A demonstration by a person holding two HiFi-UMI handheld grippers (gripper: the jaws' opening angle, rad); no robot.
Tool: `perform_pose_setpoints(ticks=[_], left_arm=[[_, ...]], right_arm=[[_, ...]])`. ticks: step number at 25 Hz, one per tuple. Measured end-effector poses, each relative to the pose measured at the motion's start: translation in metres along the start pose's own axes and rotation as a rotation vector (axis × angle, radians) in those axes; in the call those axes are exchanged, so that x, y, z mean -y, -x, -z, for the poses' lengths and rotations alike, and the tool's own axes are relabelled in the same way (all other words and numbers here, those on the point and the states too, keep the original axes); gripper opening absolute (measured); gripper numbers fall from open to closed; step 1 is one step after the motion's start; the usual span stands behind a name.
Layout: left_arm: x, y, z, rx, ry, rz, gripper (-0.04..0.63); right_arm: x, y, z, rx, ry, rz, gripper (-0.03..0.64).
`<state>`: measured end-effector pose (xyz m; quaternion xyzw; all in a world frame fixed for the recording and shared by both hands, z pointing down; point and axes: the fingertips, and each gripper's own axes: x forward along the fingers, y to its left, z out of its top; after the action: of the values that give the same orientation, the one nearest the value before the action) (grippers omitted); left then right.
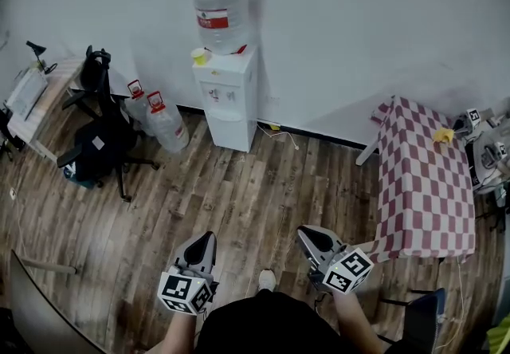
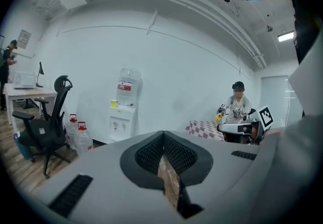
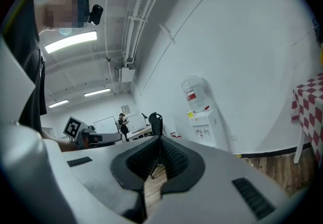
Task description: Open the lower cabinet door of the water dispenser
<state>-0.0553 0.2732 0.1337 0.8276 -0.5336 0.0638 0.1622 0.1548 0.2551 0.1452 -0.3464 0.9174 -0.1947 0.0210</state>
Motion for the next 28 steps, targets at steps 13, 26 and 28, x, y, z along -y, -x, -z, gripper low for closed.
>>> perform_pose_setpoints(ticks=[13, 26, 28], left_arm=[[0.018, -0.058, 0.005, -0.046, 0.011, 0.027, 0.015], [0.023, -0.089, -0.007, -0.033, -0.007, 0.060, 0.014], [0.022, -0.097, -0.010, -0.031, -0.012, 0.073, 0.014]], right_arm=[[0.049, -0.002, -0.010, -0.008, -0.021, -0.011, 0.023], [0.071, -0.002, -0.019, 0.007, -0.030, 0.018, 0.023], [0.075, -0.003, -0.020, 0.015, -0.034, 0.028, 0.023]])
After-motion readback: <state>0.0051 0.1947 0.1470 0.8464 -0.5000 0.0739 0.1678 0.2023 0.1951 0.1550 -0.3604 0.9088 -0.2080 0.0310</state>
